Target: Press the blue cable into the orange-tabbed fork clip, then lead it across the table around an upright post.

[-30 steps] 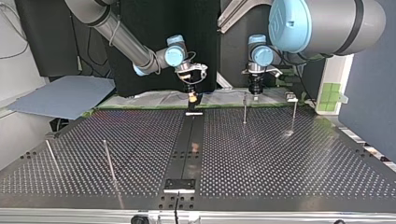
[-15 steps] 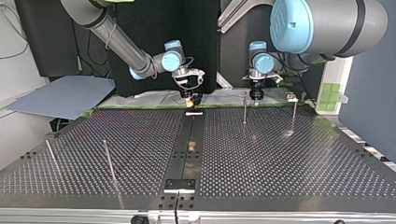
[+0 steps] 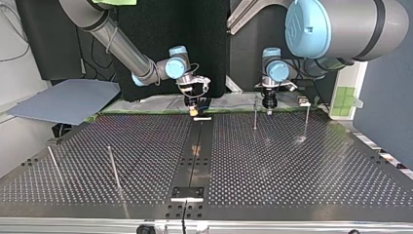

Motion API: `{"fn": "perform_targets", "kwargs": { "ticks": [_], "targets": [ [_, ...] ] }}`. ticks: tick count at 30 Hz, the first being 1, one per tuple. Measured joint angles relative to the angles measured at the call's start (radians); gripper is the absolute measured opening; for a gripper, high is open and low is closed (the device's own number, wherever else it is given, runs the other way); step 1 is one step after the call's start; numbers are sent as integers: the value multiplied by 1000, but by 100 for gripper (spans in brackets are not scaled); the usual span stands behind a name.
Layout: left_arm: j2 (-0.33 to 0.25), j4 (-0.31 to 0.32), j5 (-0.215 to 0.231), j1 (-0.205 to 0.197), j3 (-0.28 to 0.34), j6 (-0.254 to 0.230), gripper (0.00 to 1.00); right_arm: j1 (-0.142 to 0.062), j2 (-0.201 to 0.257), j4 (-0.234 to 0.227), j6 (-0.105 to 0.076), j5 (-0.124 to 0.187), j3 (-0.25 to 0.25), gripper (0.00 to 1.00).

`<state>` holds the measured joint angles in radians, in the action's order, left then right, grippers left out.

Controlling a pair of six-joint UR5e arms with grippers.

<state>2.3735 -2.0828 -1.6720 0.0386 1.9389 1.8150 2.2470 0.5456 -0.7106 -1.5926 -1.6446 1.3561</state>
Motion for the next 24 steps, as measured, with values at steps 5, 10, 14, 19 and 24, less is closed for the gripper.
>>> {"fn": "perform_targets", "kwargs": {
  "ticks": [5,10,14,19,24],
  "targets": [
    [0,-21,28,-12,0,-13,84,0,0,0,0,0,0,0],
    [0,-62,24,-21,0,-29,100,0,0,0,0,0,1,0],
    [0,-100,30,-22,4,-29,100,-1,0,0,0,0,1,0],
    [-1,-147,71,-26,30,-34,100,-1,0,4,0,1,1,0],
    [-1,-142,120,-31,78,-37,100,-1,0,5,0,1,1,0]
  ]
}}
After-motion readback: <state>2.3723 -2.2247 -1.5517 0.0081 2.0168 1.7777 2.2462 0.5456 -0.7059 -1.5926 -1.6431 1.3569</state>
